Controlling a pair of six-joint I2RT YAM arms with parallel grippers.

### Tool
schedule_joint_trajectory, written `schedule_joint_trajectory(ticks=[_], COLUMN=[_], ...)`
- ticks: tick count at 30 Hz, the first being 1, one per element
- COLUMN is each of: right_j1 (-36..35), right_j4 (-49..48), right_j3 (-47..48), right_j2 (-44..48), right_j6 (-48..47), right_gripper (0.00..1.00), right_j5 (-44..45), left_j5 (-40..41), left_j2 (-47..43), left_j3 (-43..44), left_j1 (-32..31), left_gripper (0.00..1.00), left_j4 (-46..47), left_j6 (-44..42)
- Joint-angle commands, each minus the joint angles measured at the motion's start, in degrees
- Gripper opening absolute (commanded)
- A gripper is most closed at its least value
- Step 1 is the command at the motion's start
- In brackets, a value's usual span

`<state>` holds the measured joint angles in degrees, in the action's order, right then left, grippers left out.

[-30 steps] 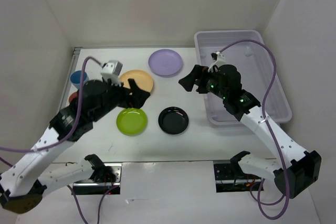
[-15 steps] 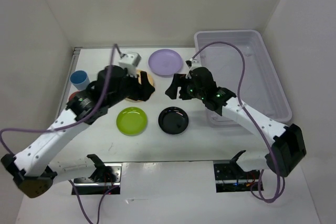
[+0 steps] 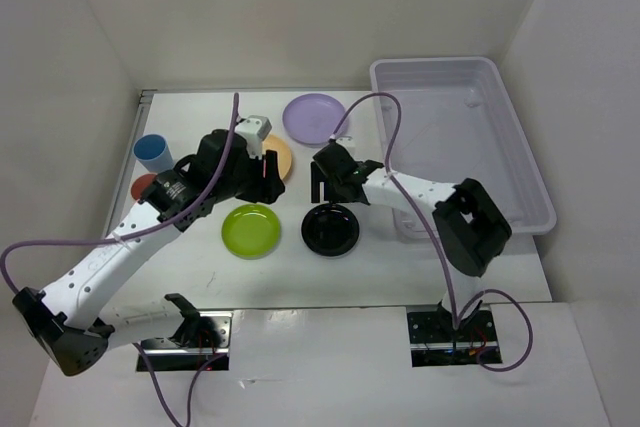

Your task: Place the mixed dishes into the plastic bin

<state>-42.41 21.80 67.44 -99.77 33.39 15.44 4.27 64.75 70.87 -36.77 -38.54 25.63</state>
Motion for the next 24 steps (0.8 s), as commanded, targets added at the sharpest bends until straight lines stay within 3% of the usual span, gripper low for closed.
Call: schedule_joint_trajectory(ticks=[1, 8, 11, 16, 22, 24], right_j1=[-0.3, 1.1, 2.3, 2.9, 6.3, 7.5], right_j4=[2.9, 2.9, 1.9, -0.8, -0.3, -0.3], right_j3=[4.2, 4.2, 3.0, -0.2, -4.5, -5.3], right_j2=[-4.6, -8.3, -8.3, -3.7, 0.4, 0.4], right_j6=[-0.1, -1.8, -2.9, -2.9, -5.6, -6.3], right_gripper=[0.89, 0.89, 0.84, 0.84, 0.84, 0.79], right_j5=[5.4, 6.7, 1.6, -0.7, -9.4, -14.4], left_j5=[-2.6, -5.4, -7.0, -9.5, -12.2, -12.7], left_j2=[-1.7, -1.7, -2.3, -2.3, -2.9, -2.9], left_j3=[-0.7, -1.3, -1.9, -2.5, -3.0, -3.0], left_j1=[1.8, 5.4, 6.0, 8.4, 9.6, 9.6], left_gripper=[0.64, 0.68, 0.69, 0.71, 0.73, 0.74], left_j4=[2.8, 2.8, 3.3, 3.8, 3.8, 3.8], left_j6=[-0.4, -2.0, -2.0, -2.5, -2.5, -3.0])
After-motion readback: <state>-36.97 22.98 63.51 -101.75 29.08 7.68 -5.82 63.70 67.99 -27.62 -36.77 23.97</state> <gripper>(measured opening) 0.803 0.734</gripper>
